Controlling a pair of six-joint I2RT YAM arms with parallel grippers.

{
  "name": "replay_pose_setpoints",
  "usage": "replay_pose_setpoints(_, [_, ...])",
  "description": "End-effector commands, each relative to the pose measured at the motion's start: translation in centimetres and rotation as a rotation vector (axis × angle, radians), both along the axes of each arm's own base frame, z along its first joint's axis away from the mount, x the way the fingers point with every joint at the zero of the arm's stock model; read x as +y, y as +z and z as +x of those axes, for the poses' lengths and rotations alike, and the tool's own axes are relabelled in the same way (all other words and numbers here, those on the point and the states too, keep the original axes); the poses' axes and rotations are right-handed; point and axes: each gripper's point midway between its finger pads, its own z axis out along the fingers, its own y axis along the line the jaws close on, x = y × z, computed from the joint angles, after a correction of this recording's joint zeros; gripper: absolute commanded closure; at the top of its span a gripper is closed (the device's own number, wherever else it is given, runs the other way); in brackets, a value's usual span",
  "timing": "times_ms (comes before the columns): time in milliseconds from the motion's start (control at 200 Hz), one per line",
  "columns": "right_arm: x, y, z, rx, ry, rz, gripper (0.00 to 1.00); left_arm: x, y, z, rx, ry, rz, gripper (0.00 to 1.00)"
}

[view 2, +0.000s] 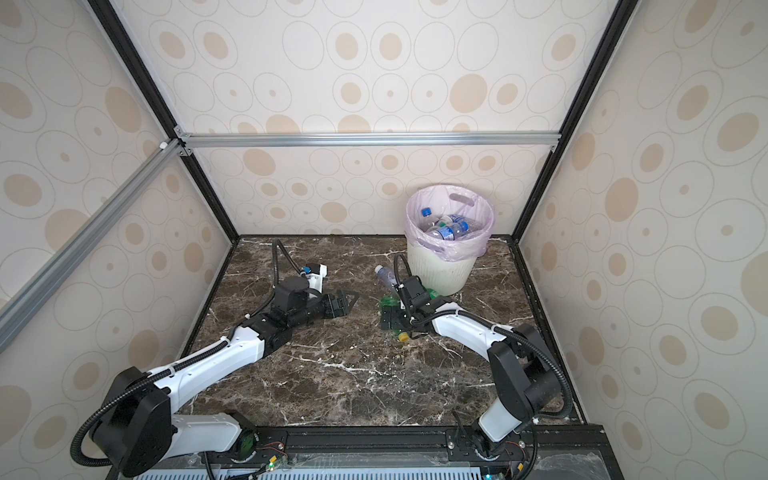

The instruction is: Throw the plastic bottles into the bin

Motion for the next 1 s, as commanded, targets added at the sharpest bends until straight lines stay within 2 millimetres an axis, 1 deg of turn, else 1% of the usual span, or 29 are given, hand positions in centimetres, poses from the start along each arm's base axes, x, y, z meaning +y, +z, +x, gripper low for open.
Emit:
replay_pose_setpoints(0, [-0.7, -0.3, -0.4, 0.014, -0.004, -0.016, 0.0, 0.1, 0.3, 0.4, 0.0, 0.006, -0.011, 0.01])
replay_pose_setpoints(105, [0.1, -1.4, -0.6, 0.043, -0.003, 0.017, 0.01, 0.2, 0.0, 0.4, 0.005, 0.008, -0.009, 0.01])
replay_pose_setpoints(235, [1.4, -1.9, -0.8, 0.054, 0.017, 0.022, 0.01, 0.4, -0.1, 0.3, 0.008, 0.012, -0.003, 0.01])
replay_pose_setpoints(400, [4.0, -1.6, -1.0, 0.053, 0.059, 0.039, 0.01, 1.0, -0.2, 0.4, 0.009, 0.023, 0.006, 0.01])
replay_pose_setpoints(480, [4.7, -1.3, -1.0, 0.052, 0.069, 0.054, 0.01, 1.2, -0.3, 0.4, 0.011, 0.029, 0.009, 0.01])
replay_pose_setpoints(545, [4.8, -1.0, -1.0, 0.049, 0.069, 0.06, 0.01, 1.4, -0.3, 0.6, 0.011, 0.033, 0.01, 0.01])
replay_pose_setpoints(635, [4.3, -0.2, -1.0, 0.024, 0.07, 0.043, 0.01, 1.4, -0.8, 0.7, 0.026, 0.022, 0.015, 0.01])
replay_pose_setpoints(745, [3.2, 1.2, -1.1, -0.006, 0.065, 0.023, 0.0, 0.4, -1.8, 0.7, 0.065, -0.022, 0.016, 0.01])
replay_pose_setpoints(815, [1.9, 2.0, -1.2, -0.017, 0.044, 0.018, 0.0, 0.1, -2.6, 0.8, 0.095, -0.031, 0.013, 0.01])
replay_pose_setpoints(995, [-1.8, 3.6, -1.5, -0.051, -0.013, -0.003, 0.0, -1.3, -3.9, 0.7, 0.148, -0.069, -0.019, 0.01])
